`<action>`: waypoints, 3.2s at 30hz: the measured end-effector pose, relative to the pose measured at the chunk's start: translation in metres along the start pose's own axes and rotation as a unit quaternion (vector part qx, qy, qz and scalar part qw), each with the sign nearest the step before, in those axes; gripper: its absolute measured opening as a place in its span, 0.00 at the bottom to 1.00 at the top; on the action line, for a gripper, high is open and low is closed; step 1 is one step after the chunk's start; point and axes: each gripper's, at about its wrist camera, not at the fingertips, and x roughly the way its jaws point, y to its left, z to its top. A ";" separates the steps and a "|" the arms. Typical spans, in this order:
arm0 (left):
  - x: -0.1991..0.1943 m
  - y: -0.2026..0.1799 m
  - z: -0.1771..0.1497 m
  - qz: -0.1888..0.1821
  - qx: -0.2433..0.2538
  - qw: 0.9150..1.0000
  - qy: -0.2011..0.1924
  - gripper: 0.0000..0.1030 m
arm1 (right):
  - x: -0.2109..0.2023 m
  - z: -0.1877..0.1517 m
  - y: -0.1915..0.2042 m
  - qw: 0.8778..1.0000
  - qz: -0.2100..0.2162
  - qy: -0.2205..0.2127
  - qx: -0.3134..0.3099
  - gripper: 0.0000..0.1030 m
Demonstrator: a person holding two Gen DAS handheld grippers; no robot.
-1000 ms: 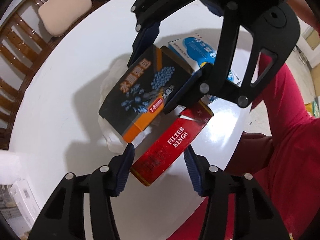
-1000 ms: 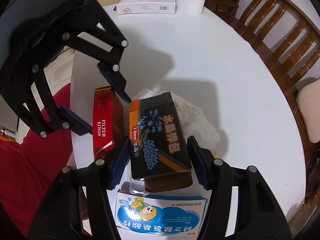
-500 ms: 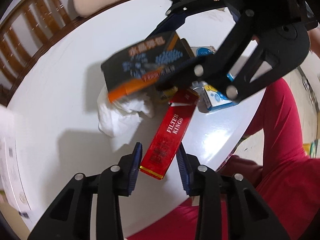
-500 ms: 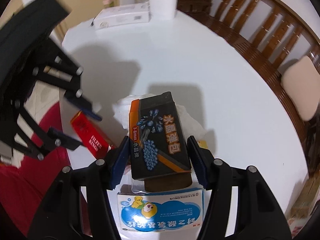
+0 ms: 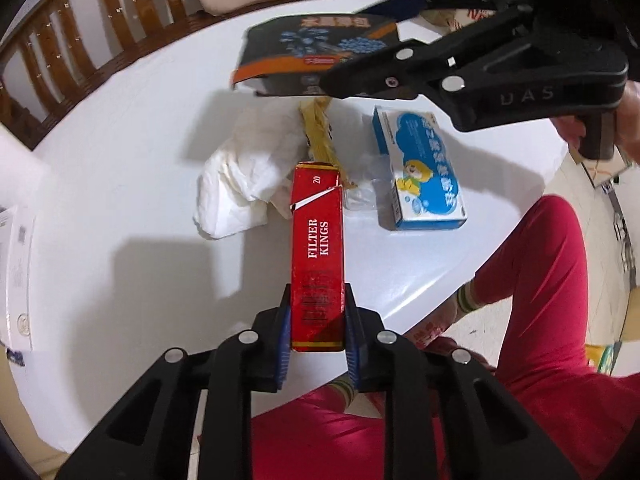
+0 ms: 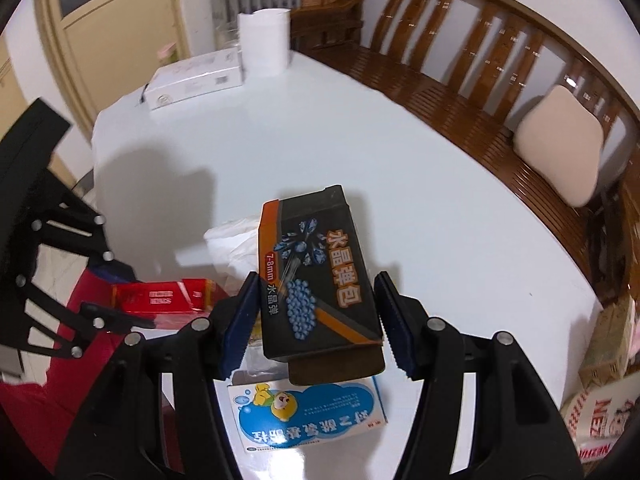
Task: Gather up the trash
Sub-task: 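Lift both held boxes up off the table, then carry both held boxes down over the white plastic bag on the floor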
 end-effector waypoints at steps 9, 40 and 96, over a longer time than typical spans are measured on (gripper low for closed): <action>-0.049 0.014 0.008 0.047 -0.043 0.997 -0.054 0.22 | -0.060 -0.008 -0.004 0.998 -0.037 -0.043 0.027 0.56; -0.091 -0.097 -0.043 0.057 -0.013 0.993 -0.106 0.22 | -0.185 -0.122 0.071 0.993 -0.076 -0.070 0.058 0.56; 0.228 -0.122 -0.116 -0.056 -0.075 0.987 0.129 0.22 | 0.054 -0.306 0.081 0.970 -0.018 0.114 0.215 0.56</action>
